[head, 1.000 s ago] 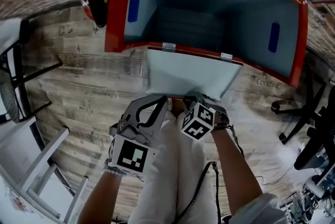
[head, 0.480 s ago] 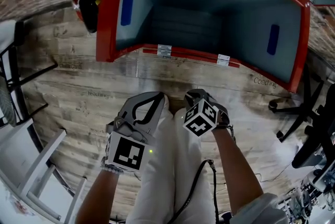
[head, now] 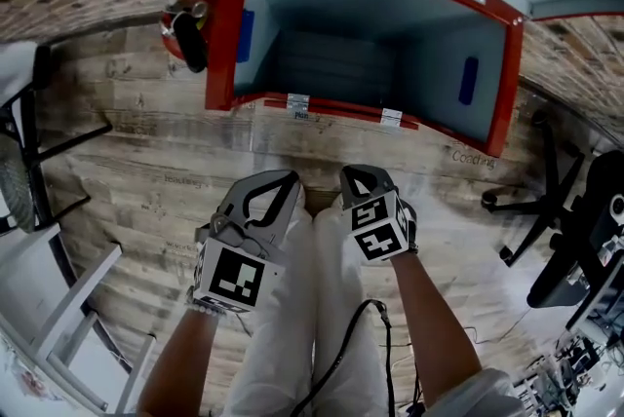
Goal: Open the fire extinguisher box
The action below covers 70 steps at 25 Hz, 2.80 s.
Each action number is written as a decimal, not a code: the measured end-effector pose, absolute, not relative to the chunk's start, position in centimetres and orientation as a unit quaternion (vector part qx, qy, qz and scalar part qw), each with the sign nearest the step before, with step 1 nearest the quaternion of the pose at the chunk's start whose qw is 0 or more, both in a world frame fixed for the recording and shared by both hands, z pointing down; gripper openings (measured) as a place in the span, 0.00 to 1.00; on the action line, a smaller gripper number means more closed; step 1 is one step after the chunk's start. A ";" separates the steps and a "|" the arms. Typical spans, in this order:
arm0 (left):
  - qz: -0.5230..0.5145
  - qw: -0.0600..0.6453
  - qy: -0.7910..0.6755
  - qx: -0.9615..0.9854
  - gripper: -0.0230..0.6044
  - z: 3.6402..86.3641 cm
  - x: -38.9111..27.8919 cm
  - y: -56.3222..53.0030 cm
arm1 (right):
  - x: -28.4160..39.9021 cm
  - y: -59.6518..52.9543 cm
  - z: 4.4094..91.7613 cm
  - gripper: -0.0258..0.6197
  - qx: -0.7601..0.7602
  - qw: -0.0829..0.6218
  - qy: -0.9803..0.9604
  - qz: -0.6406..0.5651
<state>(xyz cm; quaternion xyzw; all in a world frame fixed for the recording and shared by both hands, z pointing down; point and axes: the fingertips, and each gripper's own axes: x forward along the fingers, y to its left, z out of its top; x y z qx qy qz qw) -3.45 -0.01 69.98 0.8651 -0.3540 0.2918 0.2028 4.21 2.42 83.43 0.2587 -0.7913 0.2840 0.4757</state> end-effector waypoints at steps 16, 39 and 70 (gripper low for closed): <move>0.280 0.169 -0.362 0.873 0.03 56.6 -2.1 0.5 | 5.5 -0.4 64.9 0.05 0.317 0.392 -0.830 0.240; 0.260 0.119 -0.364 0.886 0.03 36.9 -1.7 0.4 | 8.3 -1.3 40.8 0.05 0.384 0.308 -0.853 0.173; 0.209 -0.011 -0.410 0.887 0.03 17.9 -5.0 -1.5 | 10.3 -3.7 18.9 0.05 0.470 0.169 -0.862 0.082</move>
